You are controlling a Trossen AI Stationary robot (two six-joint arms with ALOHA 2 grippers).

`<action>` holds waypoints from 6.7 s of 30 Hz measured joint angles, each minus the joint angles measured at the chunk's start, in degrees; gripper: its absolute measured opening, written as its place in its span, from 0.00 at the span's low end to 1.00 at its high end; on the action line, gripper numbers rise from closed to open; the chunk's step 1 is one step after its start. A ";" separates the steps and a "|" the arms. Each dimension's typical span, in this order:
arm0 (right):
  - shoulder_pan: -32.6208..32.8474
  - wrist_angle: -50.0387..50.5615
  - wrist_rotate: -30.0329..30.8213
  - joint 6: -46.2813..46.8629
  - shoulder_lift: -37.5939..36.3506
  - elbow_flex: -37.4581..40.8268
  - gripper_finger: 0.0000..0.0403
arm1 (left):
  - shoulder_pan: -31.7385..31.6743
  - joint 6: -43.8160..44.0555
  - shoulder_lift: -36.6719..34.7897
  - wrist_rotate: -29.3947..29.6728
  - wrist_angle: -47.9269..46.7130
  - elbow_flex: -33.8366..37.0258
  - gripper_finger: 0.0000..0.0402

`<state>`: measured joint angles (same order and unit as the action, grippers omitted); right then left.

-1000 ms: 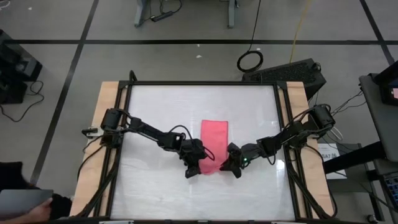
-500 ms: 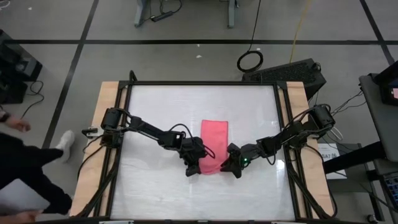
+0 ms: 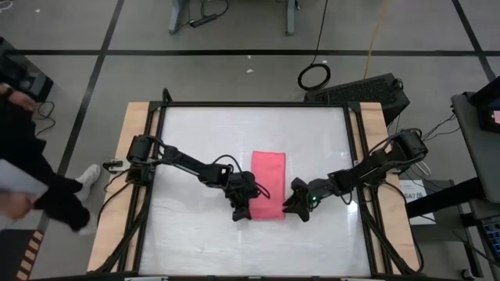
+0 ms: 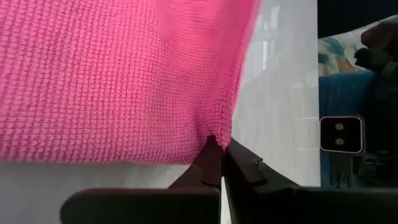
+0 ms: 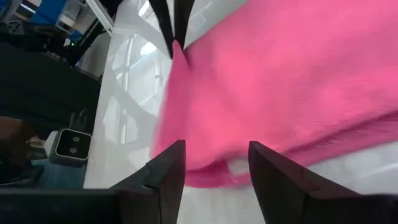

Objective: Roll towel
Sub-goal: Fold the pink towel

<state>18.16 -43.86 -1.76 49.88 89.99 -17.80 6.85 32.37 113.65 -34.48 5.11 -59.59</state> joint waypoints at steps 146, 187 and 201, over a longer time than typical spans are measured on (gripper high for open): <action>9.96 23.55 19.58 -50.04 12.18 -21.88 0.43 | -7.17 12.42 2.73 -2.87 -7.31 -0.24 0.01; 9.89 21.38 18.12 -32.56 13.76 -19.74 0.01 | -1.89 -15.19 -6.30 5.64 -9.21 -0.15 0.38; 9.89 21.40 17.85 -30.21 13.77 -19.69 0.01 | 7.73 -29.98 -7.74 27.15 -9.16 -0.20 0.38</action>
<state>28.05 -22.46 16.08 19.67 103.77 -37.50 14.58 2.39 105.91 -7.33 -4.05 -59.79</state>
